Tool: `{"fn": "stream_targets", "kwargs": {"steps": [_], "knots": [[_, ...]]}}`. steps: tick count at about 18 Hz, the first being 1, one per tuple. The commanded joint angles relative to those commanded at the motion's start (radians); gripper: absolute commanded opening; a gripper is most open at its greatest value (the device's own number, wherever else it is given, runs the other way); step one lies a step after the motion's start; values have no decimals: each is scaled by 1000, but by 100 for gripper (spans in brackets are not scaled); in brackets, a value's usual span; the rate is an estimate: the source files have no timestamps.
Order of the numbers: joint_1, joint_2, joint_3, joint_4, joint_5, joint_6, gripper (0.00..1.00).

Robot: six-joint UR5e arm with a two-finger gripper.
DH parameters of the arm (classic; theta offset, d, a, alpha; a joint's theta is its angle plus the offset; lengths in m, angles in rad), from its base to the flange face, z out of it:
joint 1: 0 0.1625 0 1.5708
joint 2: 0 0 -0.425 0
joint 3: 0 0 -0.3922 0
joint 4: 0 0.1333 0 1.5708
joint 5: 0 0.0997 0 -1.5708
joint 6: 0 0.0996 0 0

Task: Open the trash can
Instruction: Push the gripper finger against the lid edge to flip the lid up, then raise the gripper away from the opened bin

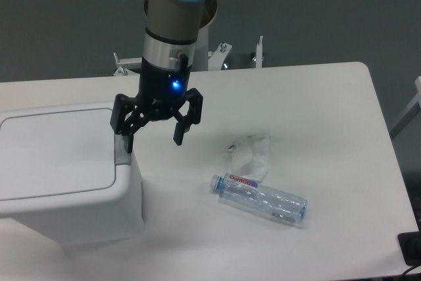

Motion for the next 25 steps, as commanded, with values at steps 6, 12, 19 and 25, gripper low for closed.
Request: {"fn": "stream_targets", "kwargs": {"steps": [6, 12, 19, 25], "knots": [[-5, 0, -21, 2, 2, 2, 100], [-5, -2, -21, 40, 2, -3, 100], [40, 8, 102, 83, 2, 0, 100], [259, 2, 224, 91, 3, 44, 100]]}}
